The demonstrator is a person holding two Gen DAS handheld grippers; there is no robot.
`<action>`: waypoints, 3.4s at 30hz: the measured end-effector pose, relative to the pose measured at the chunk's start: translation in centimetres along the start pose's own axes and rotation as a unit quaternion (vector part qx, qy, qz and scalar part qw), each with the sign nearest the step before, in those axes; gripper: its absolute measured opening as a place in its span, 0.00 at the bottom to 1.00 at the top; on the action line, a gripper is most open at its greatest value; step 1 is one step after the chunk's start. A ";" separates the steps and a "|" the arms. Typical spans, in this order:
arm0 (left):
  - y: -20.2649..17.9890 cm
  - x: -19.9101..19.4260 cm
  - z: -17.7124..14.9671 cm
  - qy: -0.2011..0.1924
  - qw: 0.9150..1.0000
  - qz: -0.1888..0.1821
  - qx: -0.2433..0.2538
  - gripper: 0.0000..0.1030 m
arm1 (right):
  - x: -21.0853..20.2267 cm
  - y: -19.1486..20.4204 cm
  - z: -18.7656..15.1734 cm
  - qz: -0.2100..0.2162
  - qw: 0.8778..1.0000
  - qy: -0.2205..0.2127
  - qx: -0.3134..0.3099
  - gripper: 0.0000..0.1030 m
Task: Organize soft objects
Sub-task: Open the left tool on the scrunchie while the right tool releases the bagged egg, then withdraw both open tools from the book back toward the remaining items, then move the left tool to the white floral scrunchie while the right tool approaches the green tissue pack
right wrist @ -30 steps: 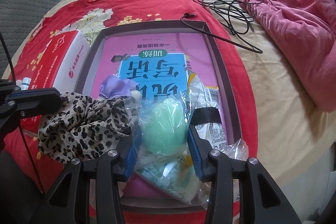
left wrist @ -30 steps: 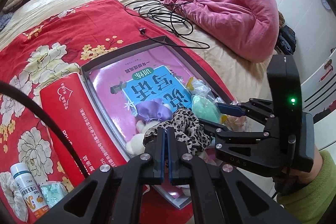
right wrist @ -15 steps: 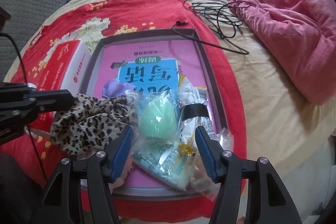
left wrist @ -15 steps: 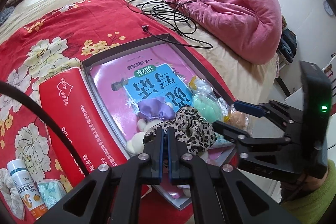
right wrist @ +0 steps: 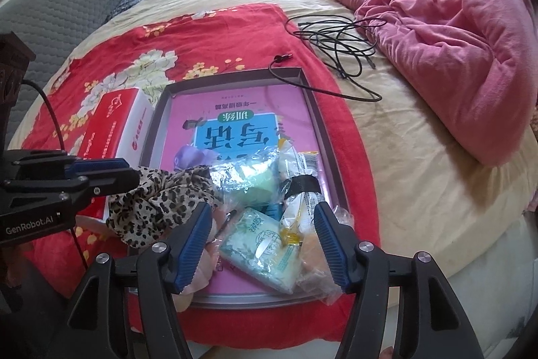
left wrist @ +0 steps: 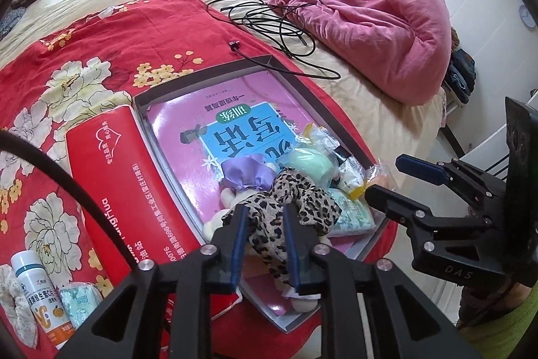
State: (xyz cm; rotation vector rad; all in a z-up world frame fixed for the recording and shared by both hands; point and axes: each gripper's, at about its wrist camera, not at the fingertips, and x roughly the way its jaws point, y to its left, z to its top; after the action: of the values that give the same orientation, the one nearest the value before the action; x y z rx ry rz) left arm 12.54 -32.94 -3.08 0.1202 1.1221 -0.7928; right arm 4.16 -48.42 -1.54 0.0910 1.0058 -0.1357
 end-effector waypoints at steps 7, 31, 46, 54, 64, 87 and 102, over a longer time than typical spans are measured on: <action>-0.5 -1.2 0.1 -0.013 1.000 0.001 0.009 0.40 | -1.2 -0.3 0.1 -0.004 1.000 -0.013 0.011 0.66; 1.8 -8.6 -1.6 -0.047 0.998 0.027 -0.017 0.70 | -4.8 3.4 1.4 -0.010 0.999 -0.049 -0.015 0.71; 2.8 -12.4 -3.4 -0.060 0.997 0.037 -0.021 0.77 | -7.5 5.9 1.7 -0.059 0.995 -0.072 -0.038 0.72; 3.4 -13.9 -4.9 -0.062 0.997 0.048 -0.023 0.77 | -8.8 8.1 1.3 -0.059 0.994 -0.082 -0.050 0.72; 5.1 -16.4 -7.1 -0.072 0.995 0.059 -0.039 0.77 | -9.9 11.0 1.0 -0.066 0.991 -0.092 -0.067 0.72; 10.5 -23.2 -12.4 -0.111 0.984 0.092 -0.103 0.77 | -12.6 19.6 1.0 -0.016 0.983 -0.120 -0.140 0.72; 14.0 -26.1 -15.7 -0.116 0.978 0.115 -0.130 0.77 | -12.2 25.3 -0.1 0.009 0.976 -0.110 -0.187 0.72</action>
State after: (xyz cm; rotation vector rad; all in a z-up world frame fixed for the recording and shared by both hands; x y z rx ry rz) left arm 4.26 -2.29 7.51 -0.0609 0.9599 -0.4370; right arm 1.55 -22.55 9.10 -0.2532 0.7947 0.0613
